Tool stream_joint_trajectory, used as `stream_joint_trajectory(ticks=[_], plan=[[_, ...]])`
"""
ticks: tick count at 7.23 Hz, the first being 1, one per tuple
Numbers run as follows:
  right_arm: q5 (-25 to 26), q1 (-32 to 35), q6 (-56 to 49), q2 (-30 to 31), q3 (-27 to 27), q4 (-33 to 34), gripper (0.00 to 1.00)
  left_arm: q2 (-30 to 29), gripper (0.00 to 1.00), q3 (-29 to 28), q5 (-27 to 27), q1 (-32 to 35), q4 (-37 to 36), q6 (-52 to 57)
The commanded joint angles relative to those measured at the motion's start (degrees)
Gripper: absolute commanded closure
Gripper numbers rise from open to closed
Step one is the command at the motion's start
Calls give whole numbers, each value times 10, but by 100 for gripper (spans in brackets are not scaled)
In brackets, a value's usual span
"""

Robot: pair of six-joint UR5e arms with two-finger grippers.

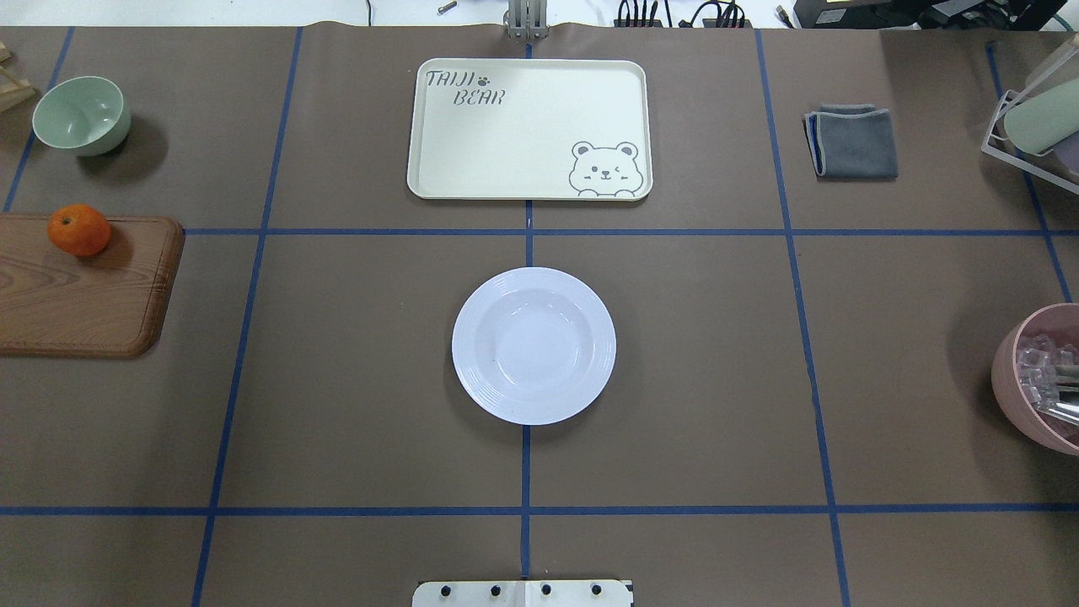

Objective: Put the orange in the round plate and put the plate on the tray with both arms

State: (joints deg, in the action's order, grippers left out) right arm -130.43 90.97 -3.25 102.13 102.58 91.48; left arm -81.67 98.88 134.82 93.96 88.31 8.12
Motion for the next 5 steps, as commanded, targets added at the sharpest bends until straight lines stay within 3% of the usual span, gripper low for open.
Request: stream_joint_trajectory(ticks=[1,3,5], plan=[[1,0,1,0,0,0,0,-9,1,0,-4,-10,9,1],[1,0,1,-3,1,-1,0,-7,1,-4,-4,-10,61,1],[-1,-1,1,-3,2,-11,0,-4,1,-2,-5,-10,67,1]])
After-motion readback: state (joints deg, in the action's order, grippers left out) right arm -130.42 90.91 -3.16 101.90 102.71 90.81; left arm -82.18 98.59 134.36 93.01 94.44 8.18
